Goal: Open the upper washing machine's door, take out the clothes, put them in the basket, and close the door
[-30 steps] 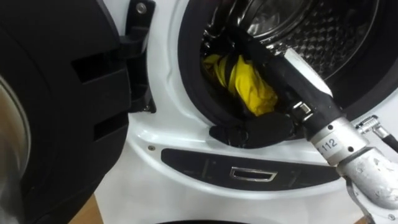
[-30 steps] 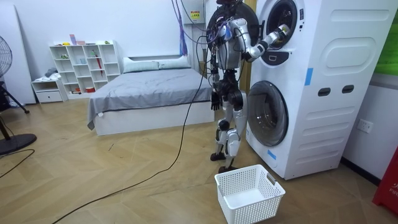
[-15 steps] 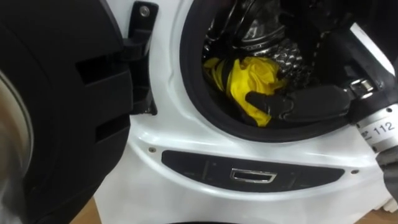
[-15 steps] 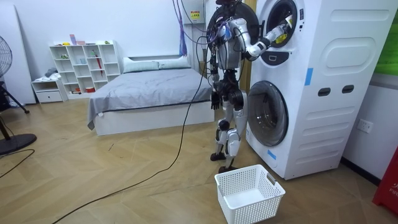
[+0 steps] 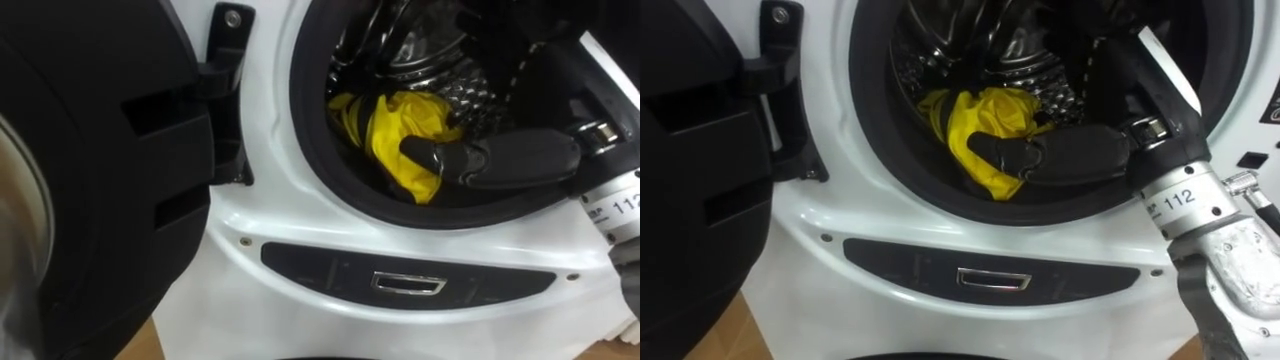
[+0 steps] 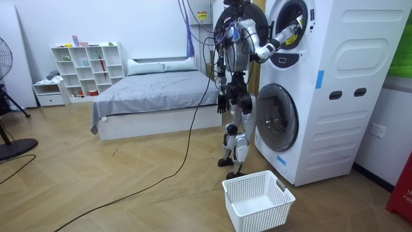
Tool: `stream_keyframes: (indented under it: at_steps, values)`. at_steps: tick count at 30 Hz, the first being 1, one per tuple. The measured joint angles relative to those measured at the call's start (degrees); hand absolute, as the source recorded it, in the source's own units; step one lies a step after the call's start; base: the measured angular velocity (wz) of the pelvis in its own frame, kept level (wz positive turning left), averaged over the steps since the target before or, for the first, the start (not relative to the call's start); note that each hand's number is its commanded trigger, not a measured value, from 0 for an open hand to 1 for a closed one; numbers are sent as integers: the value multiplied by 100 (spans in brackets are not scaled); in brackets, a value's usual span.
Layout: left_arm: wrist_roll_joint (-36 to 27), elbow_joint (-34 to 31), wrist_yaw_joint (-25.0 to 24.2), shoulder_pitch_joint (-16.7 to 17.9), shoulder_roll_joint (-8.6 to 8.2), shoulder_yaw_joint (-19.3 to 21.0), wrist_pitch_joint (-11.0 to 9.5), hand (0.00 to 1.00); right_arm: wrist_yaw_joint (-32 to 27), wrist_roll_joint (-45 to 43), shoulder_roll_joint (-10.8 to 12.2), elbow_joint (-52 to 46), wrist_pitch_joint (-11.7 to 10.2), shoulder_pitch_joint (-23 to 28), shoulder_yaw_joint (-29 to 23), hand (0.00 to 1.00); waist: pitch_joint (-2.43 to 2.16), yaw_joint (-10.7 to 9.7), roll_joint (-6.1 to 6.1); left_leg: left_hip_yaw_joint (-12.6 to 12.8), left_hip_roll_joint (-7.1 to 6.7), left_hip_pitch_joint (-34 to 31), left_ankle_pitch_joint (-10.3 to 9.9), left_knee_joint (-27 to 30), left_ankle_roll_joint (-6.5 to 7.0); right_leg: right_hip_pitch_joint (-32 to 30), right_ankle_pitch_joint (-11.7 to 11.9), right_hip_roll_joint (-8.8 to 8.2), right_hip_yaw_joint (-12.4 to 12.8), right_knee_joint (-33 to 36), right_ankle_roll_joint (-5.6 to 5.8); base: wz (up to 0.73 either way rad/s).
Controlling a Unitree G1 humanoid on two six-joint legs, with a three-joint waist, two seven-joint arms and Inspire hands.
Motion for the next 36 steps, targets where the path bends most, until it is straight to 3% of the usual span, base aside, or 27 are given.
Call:
stream_keyframes:
  at_steps: [9,19,23,36]
  values:
    - [1,-122,-9,-126,31,-3,129,0,111,-519,-24,66,1,10,12,0,-4,-9,-24,-90,-17,-25,-8,32,11,16,-6,-12,-38,8,9,4]
    - [-15,-90,8,-271,22,-26,253,0,925,-2095,-538,335,197,-116,298,0,10,194,-210,-66,-25,-10,-11,42,13,32,-18,-31,-231,13,28,-2]
    - [-15,-102,-3,-259,46,-86,295,0,1148,-2548,-551,557,251,-264,377,0,30,316,-264,-51,-28,-1,-16,42,5,32,-18,-38,-301,9,28,-3]
    - [2,-220,-158,-204,60,-109,361,0,1399,-2592,-569,954,320,-582,377,0,15,297,-313,-129,-31,-71,-9,140,-24,37,-19,-37,-298,7,27,2]
